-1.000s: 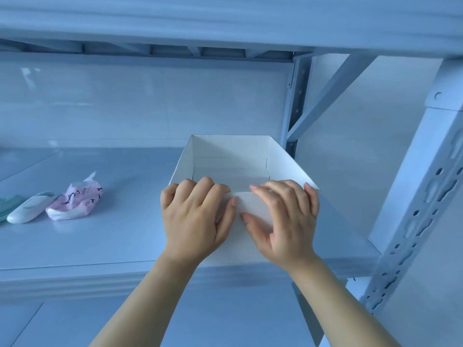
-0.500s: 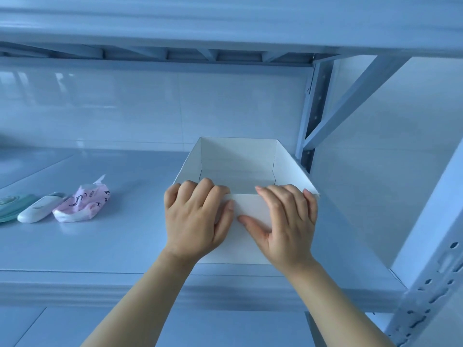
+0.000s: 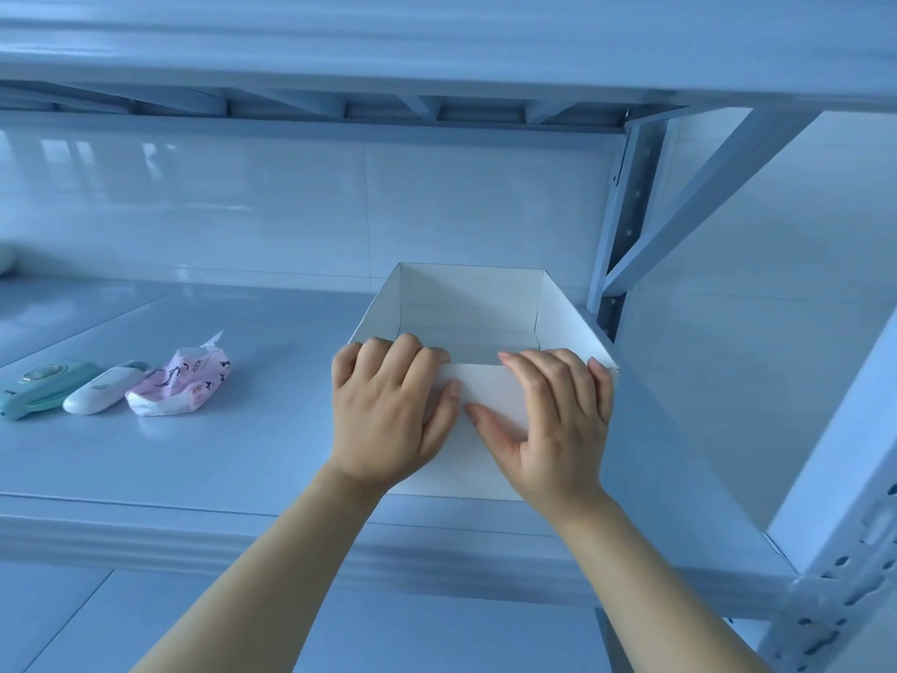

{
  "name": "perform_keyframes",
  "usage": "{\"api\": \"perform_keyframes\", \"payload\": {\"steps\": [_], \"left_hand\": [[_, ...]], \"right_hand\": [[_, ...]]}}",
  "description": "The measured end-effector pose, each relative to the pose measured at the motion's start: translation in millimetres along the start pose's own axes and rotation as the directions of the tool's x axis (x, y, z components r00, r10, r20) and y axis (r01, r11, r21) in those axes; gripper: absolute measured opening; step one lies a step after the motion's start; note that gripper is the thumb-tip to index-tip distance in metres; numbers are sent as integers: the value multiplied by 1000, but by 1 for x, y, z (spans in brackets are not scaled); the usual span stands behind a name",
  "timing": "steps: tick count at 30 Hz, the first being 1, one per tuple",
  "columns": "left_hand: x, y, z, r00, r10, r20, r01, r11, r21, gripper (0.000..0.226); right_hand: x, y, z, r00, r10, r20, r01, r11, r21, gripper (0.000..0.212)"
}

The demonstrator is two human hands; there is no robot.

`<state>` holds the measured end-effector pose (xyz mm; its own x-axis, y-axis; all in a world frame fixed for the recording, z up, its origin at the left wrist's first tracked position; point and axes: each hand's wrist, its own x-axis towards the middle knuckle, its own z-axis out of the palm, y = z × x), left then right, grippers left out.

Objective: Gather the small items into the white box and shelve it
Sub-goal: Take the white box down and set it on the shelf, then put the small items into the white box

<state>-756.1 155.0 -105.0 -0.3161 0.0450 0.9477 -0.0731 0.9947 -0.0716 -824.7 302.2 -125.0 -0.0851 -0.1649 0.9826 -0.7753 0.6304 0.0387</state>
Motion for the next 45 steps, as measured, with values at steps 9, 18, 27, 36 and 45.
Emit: {"api": "perform_keyframes", "payload": {"steps": [9, 18, 27, 36, 45], "left_hand": [[-14, 0, -26, 956, -89, 280, 98, 995, -19, 43], [-36, -39, -50, 929, -146, 341, 162, 987, -16, 51], [-46, -99, -60, 908, -212, 361, 237, 971, -27, 51], [-50, -198, -57, 893, -202, 402, 250, 966, -71, 48], [-52, -302, -52, 886, -130, 445, 187, 979, -86, 48]], "right_hand": [[0, -30, 5, 992, 124, 20, -126, 987, 99, 33], [4, -79, 27, 991, 26, 132, -47, 987, 155, 39], [13, -133, 60, 993, -51, 108, 31, 983, 179, 30], [35, -200, 122, 969, -42, 244, -34, 955, 296, 31], [63, -253, 193, 942, -60, 331, -53, 945, 322, 29]]}}
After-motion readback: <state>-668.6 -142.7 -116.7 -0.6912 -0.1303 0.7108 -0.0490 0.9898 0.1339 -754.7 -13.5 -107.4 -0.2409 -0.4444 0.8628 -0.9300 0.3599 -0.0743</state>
